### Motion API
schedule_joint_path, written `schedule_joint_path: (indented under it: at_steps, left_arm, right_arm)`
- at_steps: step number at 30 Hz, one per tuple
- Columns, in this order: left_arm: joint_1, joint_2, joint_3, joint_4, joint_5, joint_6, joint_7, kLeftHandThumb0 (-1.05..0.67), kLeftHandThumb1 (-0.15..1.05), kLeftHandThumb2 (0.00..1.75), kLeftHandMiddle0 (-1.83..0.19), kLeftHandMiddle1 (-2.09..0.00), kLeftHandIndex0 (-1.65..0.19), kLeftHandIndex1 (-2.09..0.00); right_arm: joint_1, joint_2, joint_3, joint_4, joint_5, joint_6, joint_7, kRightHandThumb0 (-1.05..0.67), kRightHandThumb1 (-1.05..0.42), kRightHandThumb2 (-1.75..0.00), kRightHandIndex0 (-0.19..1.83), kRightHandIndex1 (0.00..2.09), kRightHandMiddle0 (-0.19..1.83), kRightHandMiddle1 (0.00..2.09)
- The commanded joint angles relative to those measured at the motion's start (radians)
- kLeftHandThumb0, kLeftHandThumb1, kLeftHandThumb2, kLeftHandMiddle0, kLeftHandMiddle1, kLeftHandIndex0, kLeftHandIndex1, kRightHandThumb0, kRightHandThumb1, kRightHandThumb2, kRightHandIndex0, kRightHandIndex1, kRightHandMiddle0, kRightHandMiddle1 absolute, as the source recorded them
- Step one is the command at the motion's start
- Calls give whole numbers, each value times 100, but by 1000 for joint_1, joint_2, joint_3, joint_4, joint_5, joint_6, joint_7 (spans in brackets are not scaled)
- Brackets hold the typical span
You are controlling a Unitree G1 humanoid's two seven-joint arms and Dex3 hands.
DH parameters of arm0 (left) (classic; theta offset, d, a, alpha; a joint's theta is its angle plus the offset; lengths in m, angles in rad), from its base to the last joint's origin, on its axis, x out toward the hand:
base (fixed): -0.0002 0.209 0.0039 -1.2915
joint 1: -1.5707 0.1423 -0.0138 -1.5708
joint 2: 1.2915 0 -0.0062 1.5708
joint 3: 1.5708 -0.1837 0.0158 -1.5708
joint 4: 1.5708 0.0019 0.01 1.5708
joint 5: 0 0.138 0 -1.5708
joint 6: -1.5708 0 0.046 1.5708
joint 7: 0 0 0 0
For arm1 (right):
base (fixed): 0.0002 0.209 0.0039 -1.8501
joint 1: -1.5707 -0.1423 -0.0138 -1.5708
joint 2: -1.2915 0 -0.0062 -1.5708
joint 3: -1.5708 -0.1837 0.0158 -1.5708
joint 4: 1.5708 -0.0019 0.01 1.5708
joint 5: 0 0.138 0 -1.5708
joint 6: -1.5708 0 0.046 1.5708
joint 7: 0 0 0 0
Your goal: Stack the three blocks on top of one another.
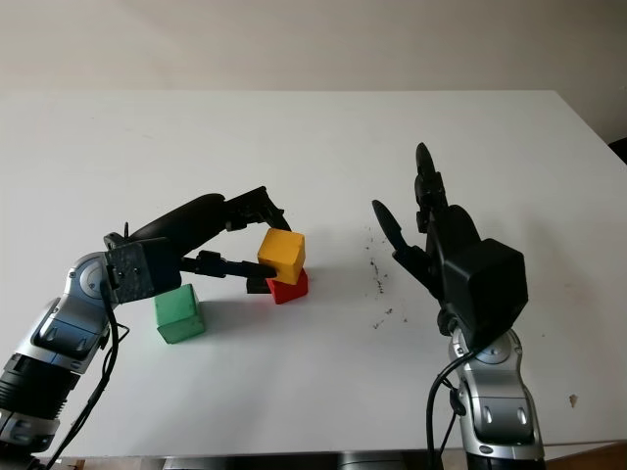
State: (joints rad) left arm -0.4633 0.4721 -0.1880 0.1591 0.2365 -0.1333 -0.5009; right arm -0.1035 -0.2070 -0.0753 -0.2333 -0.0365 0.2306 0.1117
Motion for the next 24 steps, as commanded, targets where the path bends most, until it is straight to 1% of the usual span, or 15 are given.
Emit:
schedule_joint_path:
  at_steps: [1, 3, 4, 6, 7, 9, 10, 13, 15, 21, 24]
  left_arm:
    - [-6, 14, 3, -4, 0, 10, -14, -48, 105, 18, -19, -1, -6, -108]
    - [-6, 21, -1, -17, -2, 28, -38, -55, 105, 15, -8, -3, -7, -63]
    - [-4, 23, -1, -23, -8, 31, -52, -61, 105, 13, -2, -4, -8, -36]
    - [0, 31, -4, -38, -14, 40, -82, -65, 105, 11, 6, -3, -4, -17]
    - [3, 35, -5, -47, -19, 44, -97, -67, 105, 10, 12, -1, 3, -9]
    - [11, 41, -5, -72, -24, 62, -118, -70, 104, 8, 17, -1, 13, -4]
    - [16, 41, -3, -87, -31, 76, -128, -72, 102, 6, 18, 0, 17, -1]
    - [35, 42, 8, -134, -56, 113, -147, -79, 100, 5, 19, 0, 19, 0]
    - [49, 43, 16, -155, -69, 118, -145, -84, 99, 5, 19, 0, 19, 0]
    - [83, 40, 65, -160, -148, 87, -140, -88, 94, 4, 19, 0, 19, 0]
    - [117, 34, 133, -181, -226, 63, -125, -86, 95, 5, 19, 0, 19, 0]
  right_arm:
    - [6, -5, -2, -16, 2, -14, 2, -65, -105, -37, -10, 6, -4, 5]
    - [7, -6, -4, -15, 7, -16, 7, -65, -105, -37, -10, 6, -4, 5]
    - [7, -5, -5, -15, 8, -15, 8, -65, -105, -37, -10, 5, -4, 5]
    - [8, -4, -6, -16, 7, -17, 6, -65, -105, -37, -10, 5, -4, 5]
    - [9, -4, -5, -18, 5, -15, 5, -65, -105, -37, -10, 5, -4, 5]
    - [9, -2, -6, -19, 9, -14, 6, -65, -105, -36, -10, 5, -4, 5]
    - [9, -1, -5, -20, 9, -13, 4, -65, -105, -36, -10, 5, -4, 5]
    - [10, -3, -3, -21, 5, -22, 4, -65, -105, -36, -10, 6, -3, 6]
    - [10, -2, -4, -20, 9, -27, 8, -63, -105, -35, -10, 6, -3, 5]
    - [13, 2, -4, -30, 18, -8, 4, -64, -105, -35, -10, 5, -4, 5]
    - [18, 4, 0, -38, 10, -6, -4, -65, -105, -35, -10, 5, -3, 6]
